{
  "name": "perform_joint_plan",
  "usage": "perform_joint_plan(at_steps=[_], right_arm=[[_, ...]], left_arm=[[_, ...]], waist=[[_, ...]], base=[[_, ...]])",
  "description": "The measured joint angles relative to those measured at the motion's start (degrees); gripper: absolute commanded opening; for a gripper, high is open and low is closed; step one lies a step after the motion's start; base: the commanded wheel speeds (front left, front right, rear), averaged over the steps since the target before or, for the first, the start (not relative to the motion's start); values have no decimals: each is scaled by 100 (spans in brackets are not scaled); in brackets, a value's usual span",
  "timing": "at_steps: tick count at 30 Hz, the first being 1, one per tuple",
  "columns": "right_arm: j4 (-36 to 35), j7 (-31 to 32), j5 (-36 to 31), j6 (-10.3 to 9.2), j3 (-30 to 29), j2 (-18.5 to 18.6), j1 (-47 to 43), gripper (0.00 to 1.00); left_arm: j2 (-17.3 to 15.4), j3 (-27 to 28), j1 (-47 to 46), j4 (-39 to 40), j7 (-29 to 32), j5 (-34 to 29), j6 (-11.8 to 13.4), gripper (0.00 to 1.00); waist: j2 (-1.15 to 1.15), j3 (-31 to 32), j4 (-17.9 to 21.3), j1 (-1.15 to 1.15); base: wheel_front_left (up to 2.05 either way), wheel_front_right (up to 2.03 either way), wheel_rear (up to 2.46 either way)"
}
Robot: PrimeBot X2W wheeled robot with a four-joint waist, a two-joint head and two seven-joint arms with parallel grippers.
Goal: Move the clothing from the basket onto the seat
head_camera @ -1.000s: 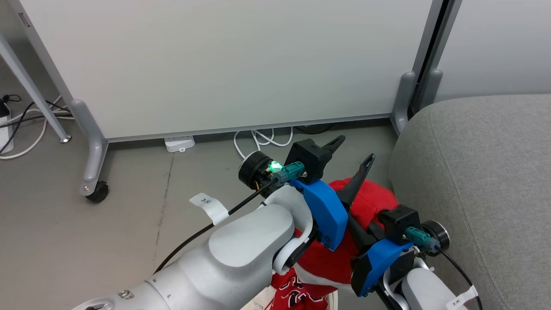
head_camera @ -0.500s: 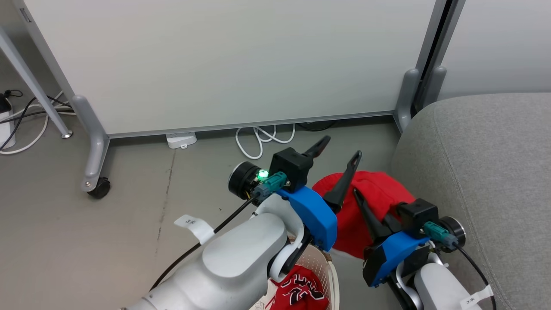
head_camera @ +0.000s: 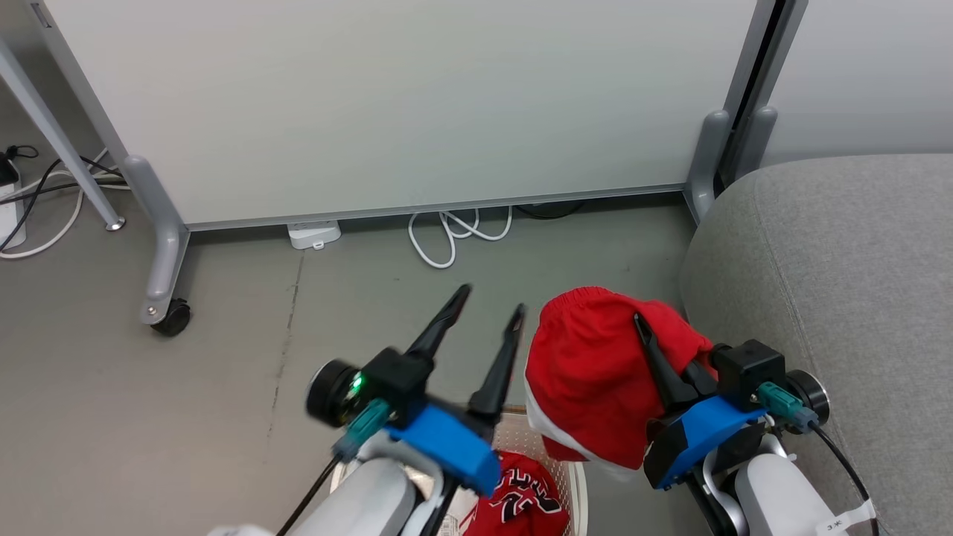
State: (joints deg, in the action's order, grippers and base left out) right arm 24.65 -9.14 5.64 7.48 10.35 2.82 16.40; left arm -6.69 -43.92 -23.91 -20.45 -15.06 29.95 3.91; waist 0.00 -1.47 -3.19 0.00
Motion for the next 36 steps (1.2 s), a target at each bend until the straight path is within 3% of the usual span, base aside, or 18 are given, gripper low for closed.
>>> perform_joint_plan(at_steps=[15, 25, 36], right_arm=[[-226, 57, 11, 0, -27, 0, -142, 0], [-256, 76, 55, 0, 9, 0, -190, 0], [-267, 76, 63, 0, 38, 1, -180, 0]], left_arm=[[7, 1522, 1513, 166, 0, -1273, -603, 100], [233, 1822, 1593, 88, 0, -1631, -900, 100], [334, 2019, 1573, -2, 0, -1789, -1023, 100]], waist=[[0, 58, 44, 0], [0, 67, 175, 0], [0, -15, 780, 0]], base=[[0, 0, 0], [0, 0, 0], [0, 0, 0]])
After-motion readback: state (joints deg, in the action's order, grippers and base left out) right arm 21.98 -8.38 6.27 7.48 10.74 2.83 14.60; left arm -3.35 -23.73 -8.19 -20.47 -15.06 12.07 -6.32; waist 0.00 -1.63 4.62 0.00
